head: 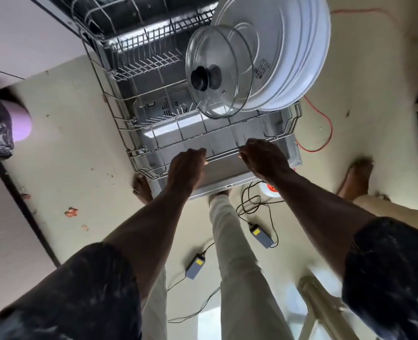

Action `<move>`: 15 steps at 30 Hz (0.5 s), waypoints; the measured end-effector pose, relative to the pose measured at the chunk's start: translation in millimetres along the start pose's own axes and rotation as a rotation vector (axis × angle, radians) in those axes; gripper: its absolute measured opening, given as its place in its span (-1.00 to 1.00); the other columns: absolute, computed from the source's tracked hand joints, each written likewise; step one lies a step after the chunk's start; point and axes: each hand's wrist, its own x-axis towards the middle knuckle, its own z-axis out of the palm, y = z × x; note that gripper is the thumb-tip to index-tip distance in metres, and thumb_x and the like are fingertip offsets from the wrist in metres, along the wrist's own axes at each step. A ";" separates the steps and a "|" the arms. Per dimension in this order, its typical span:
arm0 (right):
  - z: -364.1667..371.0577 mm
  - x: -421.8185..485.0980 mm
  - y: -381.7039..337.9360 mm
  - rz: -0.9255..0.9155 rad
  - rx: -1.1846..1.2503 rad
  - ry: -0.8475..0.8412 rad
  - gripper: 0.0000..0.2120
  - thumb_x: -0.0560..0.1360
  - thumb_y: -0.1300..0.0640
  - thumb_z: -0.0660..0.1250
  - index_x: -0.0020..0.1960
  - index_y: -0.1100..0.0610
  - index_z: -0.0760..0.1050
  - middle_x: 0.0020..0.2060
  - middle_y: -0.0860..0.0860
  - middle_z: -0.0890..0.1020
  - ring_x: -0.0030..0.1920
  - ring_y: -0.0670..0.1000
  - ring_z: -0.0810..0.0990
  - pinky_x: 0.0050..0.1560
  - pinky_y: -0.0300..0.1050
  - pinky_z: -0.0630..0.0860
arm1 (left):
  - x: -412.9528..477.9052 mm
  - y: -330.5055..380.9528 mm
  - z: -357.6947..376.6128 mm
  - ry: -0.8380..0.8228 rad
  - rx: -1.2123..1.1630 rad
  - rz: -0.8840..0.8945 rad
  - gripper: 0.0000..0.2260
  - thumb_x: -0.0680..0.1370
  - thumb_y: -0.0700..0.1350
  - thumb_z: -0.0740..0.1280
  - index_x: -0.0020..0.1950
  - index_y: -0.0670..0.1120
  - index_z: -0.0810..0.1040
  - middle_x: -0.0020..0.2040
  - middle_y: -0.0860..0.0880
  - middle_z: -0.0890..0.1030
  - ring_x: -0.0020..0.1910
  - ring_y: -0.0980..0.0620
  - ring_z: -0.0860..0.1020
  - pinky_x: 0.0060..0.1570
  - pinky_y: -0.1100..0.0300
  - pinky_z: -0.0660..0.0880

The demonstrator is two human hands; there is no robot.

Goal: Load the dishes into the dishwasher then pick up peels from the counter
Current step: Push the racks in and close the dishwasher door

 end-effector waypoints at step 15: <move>-17.1 57.4 -5.1 0.055 -0.004 0.078 -0.51 0.65 0.00 -0.11 0.09 0.21 0.55 0.00 0.17 0.63 0.00 0.25 0.63 0.05 0.10 0.57 | 46.5 -11.3 -41.9 0.154 0.055 0.137 -0.94 0.53 -0.21 0.30 -0.08 -0.08 0.54 -0.11 -0.13 0.62 -0.09 -0.24 0.62 -0.17 0.01 0.50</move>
